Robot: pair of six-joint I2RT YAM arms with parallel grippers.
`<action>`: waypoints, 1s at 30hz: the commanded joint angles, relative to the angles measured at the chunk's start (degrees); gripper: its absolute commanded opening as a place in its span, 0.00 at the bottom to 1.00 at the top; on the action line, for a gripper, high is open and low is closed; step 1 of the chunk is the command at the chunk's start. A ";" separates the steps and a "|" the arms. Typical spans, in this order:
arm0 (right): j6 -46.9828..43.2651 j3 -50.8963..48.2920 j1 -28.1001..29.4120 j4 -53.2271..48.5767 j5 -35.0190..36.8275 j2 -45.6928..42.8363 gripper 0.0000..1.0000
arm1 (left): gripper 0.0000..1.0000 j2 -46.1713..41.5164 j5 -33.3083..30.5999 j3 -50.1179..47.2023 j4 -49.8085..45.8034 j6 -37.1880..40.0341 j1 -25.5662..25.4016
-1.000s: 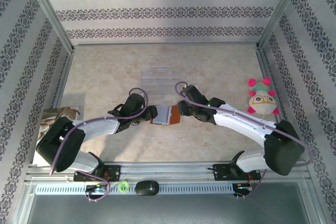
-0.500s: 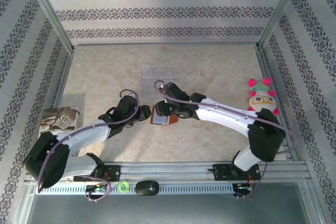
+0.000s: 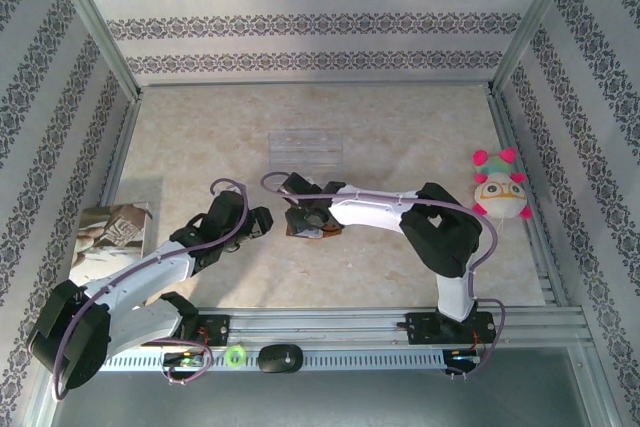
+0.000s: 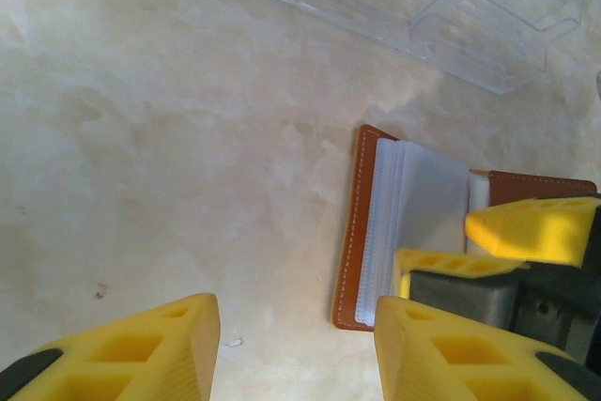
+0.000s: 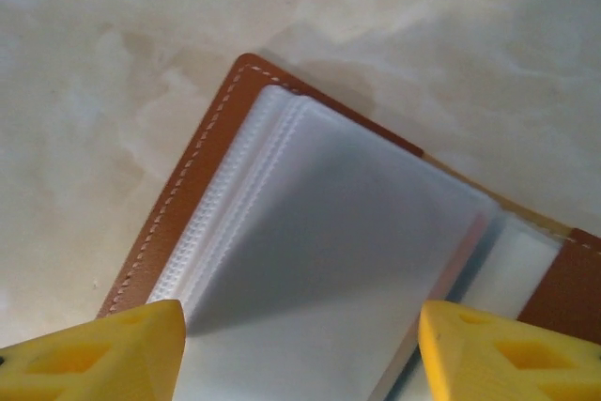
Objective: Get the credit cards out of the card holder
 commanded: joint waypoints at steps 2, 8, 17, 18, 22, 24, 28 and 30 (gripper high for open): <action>-1.74 1.80 0.87 -1.68 3.09 0.68 0.73 | 0.47 -0.23 -0.09 -1.38 -1.38 -0.49 1.09; -2.31 0.30 1.13 -3.35 3.83 2.15 0.68 | 0.47 0.79 0.69 -1.04 -0.59 -0.28 1.09; -4.57 -6.61 0.33 3.89 1.00 -2.01 0.51 | 0.47 3.00 2.60 -0.43 1.21 -0.33 1.04; -5.09 -7.36 -0.11 5.03 -0.59 -2.35 0.48 | 0.47 3.24 3.03 -0.39 1.57 -0.39 1.12; -7.04 -9.63 -1.22 8.21 -5.26 -3.92 0.37 | 0.47 3.69 4.01 -0.15 2.19 -0.41 1.04; -7.56 -11.31 -1.73 10.00 -7.59 -5.13 0.31 | 0.47 3.64 4.47 0.01 2.09 -0.41 1.12; -8.28 -13.02 -2.11 11.61 -10.43 -6.27 0.28 | 0.47 3.63 4.88 -0.03 2.03 -0.41 1.12; -8.90 -15.93 -2.21 14.44 -14.38 -8.36 0.17 | 0.46 4.08 6.62 -0.11 2.84 -0.46 0.99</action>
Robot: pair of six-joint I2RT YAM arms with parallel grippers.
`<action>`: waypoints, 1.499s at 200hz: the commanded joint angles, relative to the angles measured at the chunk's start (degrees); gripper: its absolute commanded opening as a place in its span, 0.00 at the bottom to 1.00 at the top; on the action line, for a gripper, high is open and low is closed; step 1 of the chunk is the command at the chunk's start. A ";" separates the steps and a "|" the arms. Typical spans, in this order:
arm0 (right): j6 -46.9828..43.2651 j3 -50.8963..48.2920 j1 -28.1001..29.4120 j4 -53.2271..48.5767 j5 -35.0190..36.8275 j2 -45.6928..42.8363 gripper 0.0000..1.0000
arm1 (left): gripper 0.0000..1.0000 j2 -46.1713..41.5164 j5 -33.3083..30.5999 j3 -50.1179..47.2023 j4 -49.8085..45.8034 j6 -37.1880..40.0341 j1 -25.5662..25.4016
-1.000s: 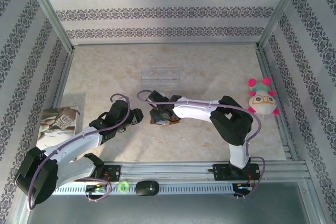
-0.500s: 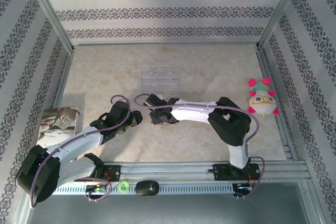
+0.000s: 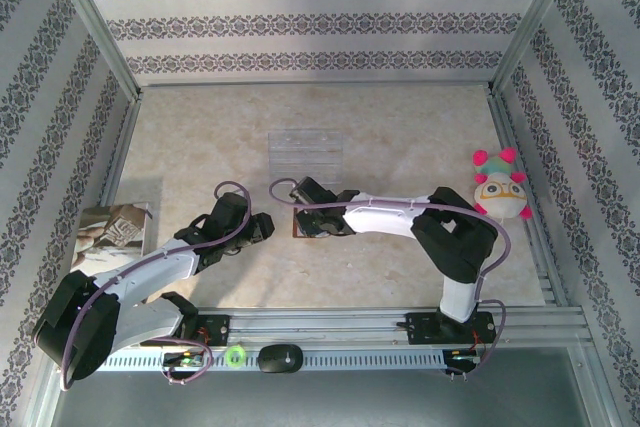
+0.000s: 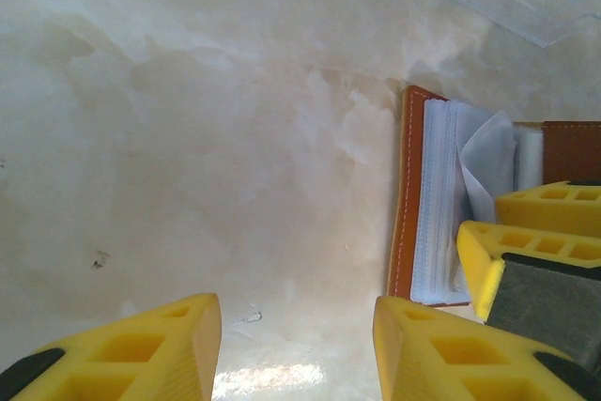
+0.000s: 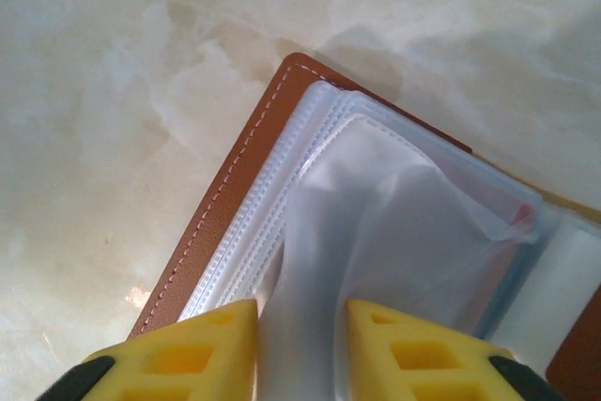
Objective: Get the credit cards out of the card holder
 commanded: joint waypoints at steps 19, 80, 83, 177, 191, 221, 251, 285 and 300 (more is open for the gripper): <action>-0.38 -8.05 -1.10 6.15 -11.71 -4.46 0.04 | 0.46 1.91 4.30 0.97 4.32 -0.24 -0.69; 4.51 -12.47 -4.08 13.60 -17.85 -5.80 0.00 | 0.41 7.67 3.44 2.89 10.61 1.19 -6.19; 4.69 -12.58 -4.18 13.81 -18.00 -5.89 0.00 | 0.41 7.93 3.25 3.09 10.82 1.43 -6.60; 7.13 -14.10 -4.36 16.07 -17.52 -6.53 0.00 | 0.03 16.78 3.07 5.49 19.57 0.68 -11.23; 7.20 -14.02 -4.31 16.07 -17.35 -6.64 0.00 | 0.00 17.78 3.91 4.91 20.15 -0.09 -11.22; 7.46 -13.95 -4.37 16.37 -17.02 -6.73 0.00 | 0.00 18.23 4.66 4.65 18.24 -0.48 -11.39; 8.10 -13.75 -4.40 16.77 -16.93 -6.73 0.00 | 0.00 19.01 5.67 6.09 13.63 0.35 -11.46; 8.77 -14.00 -4.35 17.25 -16.71 -6.99 0.00 | 0.00 20.18 6.00 7.19 8.04 1.24 -11.43; 9.03 -14.04 -4.41 17.56 -16.80 -7.00 0.00 | 0.00 21.62 6.47 7.87 6.66 1.43 -11.41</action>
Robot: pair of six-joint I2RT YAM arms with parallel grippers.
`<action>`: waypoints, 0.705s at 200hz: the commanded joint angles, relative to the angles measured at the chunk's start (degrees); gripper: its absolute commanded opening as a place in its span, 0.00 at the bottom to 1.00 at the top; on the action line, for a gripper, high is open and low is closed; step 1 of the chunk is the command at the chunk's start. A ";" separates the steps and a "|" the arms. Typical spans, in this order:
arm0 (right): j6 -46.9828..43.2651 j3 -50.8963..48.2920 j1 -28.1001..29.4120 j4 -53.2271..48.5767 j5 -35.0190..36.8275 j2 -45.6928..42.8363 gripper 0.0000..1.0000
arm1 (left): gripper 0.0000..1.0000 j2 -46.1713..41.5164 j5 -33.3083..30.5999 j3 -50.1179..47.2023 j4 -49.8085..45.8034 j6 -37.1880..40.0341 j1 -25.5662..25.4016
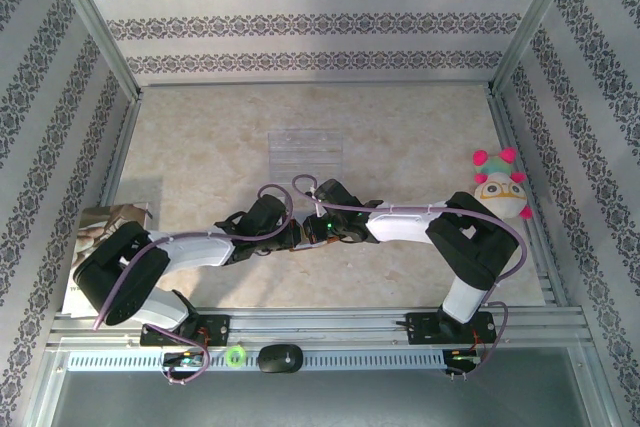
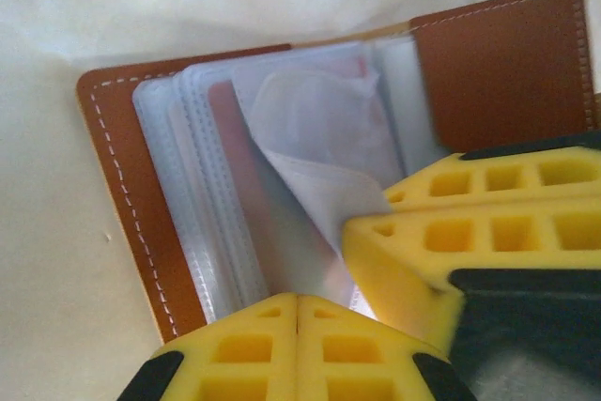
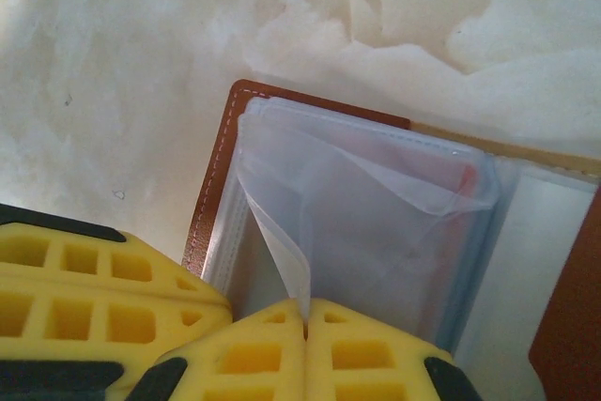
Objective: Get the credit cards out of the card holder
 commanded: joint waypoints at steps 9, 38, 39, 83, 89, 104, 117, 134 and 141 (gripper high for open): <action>1.23 -0.97 0.04 1.09 0.59 -1.43 0.00 | 0.00 3.24 1.01 2.75 -6.88 1.17 -0.84; 2.30 -1.79 0.28 -0.11 2.89 -3.40 0.00 | 0.00 6.28 1.12 4.53 -9.05 0.86 -0.78; 2.38 -1.82 0.31 -0.26 3.03 -3.48 0.00 | 0.00 6.34 1.20 4.52 -9.09 0.88 -0.82; 4.63 -3.03 0.93 -11.06 15.62 -10.20 0.22 | 0.00 8.10 1.79 4.70 -9.62 0.63 -0.78; 4.82 -3.22 0.94 -12.58 16.93 -10.83 0.25 | 0.00 8.21 2.02 4.71 -9.50 0.62 -0.79; 5.65 -3.90 0.95 -15.60 20.38 -11.92 0.29 | 0.00 8.52 2.22 4.85 -9.39 0.64 -0.80; 6.20 -4.28 0.86 -18.40 23.07 -12.47 0.31 | 0.00 8.63 2.38 4.87 -9.26 0.73 -0.78; 7.03 -5.16 0.61 -20.95 26.04 -13.71 0.33 | 0.00 8.65 2.52 4.95 -9.37 0.99 -0.78; 7.27 -5.40 0.29 -21.88 26.72 -14.11 0.34 | 0.00 8.56 2.66 4.98 -9.35 1.11 -0.78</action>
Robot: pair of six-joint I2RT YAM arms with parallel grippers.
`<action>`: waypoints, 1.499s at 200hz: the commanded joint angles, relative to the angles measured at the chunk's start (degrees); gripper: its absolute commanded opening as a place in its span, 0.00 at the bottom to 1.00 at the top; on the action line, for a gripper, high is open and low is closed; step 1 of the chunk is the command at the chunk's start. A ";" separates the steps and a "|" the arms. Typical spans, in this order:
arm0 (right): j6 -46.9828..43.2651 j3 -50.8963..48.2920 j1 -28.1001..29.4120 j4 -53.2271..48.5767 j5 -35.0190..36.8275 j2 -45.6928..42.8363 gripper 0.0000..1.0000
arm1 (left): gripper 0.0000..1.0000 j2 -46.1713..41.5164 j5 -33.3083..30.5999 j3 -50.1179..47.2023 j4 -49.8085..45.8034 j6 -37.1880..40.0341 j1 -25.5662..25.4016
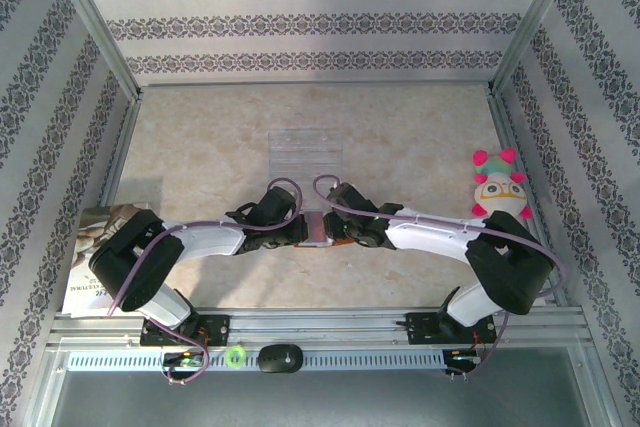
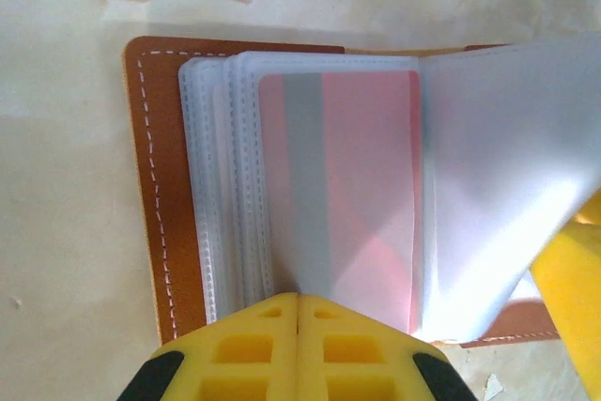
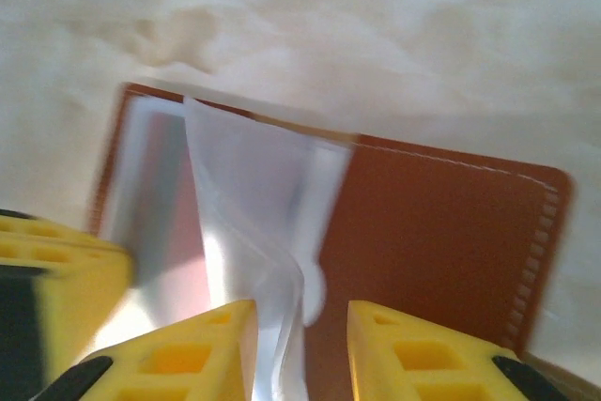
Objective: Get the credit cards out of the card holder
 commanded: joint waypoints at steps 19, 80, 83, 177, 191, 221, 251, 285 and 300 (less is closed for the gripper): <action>1.83 -2.04 -1.04 -9.46 9.27 -2.83 0.35 | 0.00 2.97 0.54 -0.65 -6.60 1.48 -0.83; -1.81 -0.68 -2.90 -12.00 9.96 -10.81 0.41 | 0.00 2.67 1.36 0.07 -6.92 2.75 -0.87; -2.59 -0.43 -2.97 -11.94 9.34 -11.63 0.41 | 0.00 2.63 1.38 0.08 -6.87 2.80 -0.88; 2.79 5.73 -3.29 1.64 -18.03 2.41 0.22 | 0.00 2.30 1.30 -0.22 -6.56 3.07 -0.86; 3.47 4.39 -3.79 0.53 -16.78 3.99 0.20 | 0.00 2.48 1.39 0.08 -6.86 3.26 -0.87; 3.69 -0.60 -6.00 -2.41 -10.57 3.18 0.17 | 0.00 2.90 1.06 0.04 -6.84 2.84 -0.86; 3.84 -3.20 -7.13 -4.58 -5.56 3.13 0.16 | 0.00 3.88 1.49 0.23 -6.56 2.53 -0.86; 3.80 -2.71 -6.75 -4.61 -4.55 0.92 0.20 | 0.00 4.42 1.59 0.75 -7.21 2.79 -0.84; 2.54 -1.66 -6.19 -5.21 -4.20 -2.07 0.24 | 0.00 4.53 1.56 0.89 -7.54 2.84 -0.78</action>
